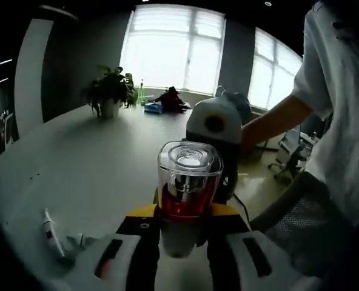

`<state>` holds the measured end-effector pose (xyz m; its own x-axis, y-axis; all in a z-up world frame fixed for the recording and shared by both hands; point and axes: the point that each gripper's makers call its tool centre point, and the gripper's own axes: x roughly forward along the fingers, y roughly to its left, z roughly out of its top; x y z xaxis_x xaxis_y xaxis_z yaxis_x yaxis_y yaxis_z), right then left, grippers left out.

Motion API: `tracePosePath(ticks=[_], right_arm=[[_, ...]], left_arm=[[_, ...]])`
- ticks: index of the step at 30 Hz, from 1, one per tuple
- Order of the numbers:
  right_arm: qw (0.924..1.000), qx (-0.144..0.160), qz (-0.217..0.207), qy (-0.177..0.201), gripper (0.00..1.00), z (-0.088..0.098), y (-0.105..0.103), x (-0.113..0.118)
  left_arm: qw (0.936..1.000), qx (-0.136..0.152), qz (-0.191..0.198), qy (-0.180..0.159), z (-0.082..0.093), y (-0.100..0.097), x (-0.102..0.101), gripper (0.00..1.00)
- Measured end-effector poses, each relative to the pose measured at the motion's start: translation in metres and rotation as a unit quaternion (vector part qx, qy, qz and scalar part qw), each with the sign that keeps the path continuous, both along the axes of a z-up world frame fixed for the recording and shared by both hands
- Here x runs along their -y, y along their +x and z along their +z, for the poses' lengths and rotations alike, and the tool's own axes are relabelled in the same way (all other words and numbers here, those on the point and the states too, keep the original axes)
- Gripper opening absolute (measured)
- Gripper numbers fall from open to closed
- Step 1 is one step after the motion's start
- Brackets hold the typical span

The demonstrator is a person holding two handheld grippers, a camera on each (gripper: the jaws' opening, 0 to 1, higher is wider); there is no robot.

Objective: Arrange the skincare products in the storage area until every visible bottle or jar stands upright without overlapping.

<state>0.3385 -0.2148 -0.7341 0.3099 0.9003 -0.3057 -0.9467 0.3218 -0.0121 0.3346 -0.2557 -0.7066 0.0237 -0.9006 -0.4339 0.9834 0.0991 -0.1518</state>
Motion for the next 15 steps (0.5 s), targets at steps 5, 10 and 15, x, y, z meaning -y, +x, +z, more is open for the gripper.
tracePosePath(ticks=[5,10,15], right_arm=[[0.9999,-0.001,0.002,-0.015,0.29,-0.007,-0.001,0.002],[0.9993,0.001,0.003,-0.036,0.29,-0.016,-0.001,0.003],[0.9991,0.003,-0.003,-0.042,0.29,-0.020,0.002,0.004]], left_arm=[[1.0000,-0.001,-0.006,0.003,-0.006,-0.001,0.002,0.24],[0.9999,-0.001,-0.010,0.010,-0.015,-0.002,0.002,0.25],[0.9999,0.002,-0.010,0.012,-0.018,0.000,0.000,0.25]])
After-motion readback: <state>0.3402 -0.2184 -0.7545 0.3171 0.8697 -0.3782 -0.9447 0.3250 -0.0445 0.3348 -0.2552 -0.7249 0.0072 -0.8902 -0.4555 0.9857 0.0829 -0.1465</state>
